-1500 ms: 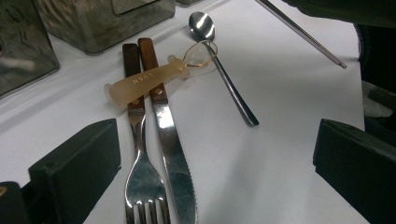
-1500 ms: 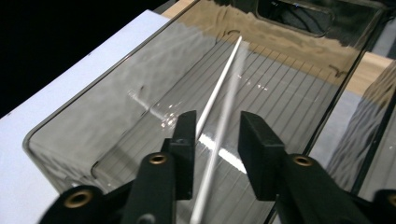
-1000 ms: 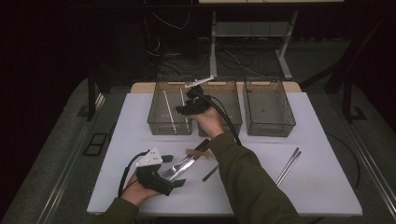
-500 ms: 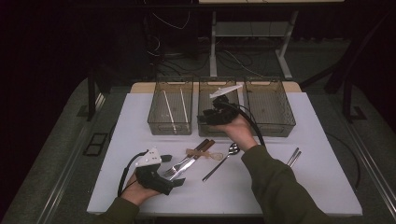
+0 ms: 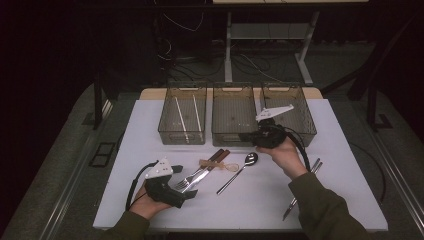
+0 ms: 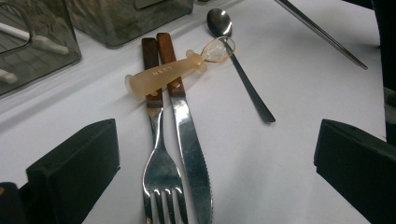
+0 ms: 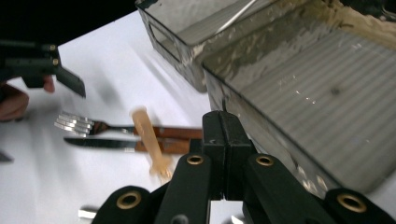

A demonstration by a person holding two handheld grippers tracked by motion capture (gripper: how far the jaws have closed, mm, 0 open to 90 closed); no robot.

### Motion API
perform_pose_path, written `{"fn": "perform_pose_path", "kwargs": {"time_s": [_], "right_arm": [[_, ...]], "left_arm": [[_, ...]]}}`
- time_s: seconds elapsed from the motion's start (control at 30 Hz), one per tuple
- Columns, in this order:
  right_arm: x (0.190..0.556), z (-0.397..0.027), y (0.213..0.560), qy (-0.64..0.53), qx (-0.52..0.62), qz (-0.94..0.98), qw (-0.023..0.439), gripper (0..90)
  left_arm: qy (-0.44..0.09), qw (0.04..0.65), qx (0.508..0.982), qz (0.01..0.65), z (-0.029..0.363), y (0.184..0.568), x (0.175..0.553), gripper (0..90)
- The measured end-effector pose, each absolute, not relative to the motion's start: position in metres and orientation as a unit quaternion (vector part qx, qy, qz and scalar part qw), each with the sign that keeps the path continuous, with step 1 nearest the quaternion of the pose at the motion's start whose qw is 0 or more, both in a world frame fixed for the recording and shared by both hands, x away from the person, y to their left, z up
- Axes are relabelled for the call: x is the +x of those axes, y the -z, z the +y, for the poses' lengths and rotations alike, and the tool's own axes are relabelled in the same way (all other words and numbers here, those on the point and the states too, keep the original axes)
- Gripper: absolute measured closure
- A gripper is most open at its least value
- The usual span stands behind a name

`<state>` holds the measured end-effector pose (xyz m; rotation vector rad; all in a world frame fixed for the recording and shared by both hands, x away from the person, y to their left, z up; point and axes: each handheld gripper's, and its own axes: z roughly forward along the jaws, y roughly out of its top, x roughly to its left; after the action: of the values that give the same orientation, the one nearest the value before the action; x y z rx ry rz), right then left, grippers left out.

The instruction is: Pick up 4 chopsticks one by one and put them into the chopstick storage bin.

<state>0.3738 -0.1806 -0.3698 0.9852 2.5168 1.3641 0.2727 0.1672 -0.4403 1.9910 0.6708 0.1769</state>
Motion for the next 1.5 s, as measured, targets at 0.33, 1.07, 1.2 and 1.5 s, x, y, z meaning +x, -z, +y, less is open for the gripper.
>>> {"fn": "perform_pose_path", "kwargs": {"time_s": [0.33, 1.07, 1.2, 1.5], "right_arm": [[0.350, -0.218, 0.384, -0.448, 0.335, 0.827, 0.058, 90.0], [0.294, -0.286, 0.404, -0.412, 0.344, 0.843, 0.044, 90.0], [0.284, -0.296, 0.410, -0.400, 0.342, 0.849, 0.044, 90.0], [0.260, -0.307, 0.419, -0.382, 0.332, 0.862, 0.032, 90.0]], "left_arm": [[-0.075, 0.484, 0.827, 0.275, 0.165, 0.441, 0.273, 0.0], [-0.076, 0.482, 0.830, 0.269, 0.164, 0.440, 0.272, 0.1], [-0.077, 0.482, 0.830, 0.268, 0.164, 0.440, 0.272, 0.1], [-0.078, 0.481, 0.831, 0.269, 0.164, 0.440, 0.272, 0.1]]}}
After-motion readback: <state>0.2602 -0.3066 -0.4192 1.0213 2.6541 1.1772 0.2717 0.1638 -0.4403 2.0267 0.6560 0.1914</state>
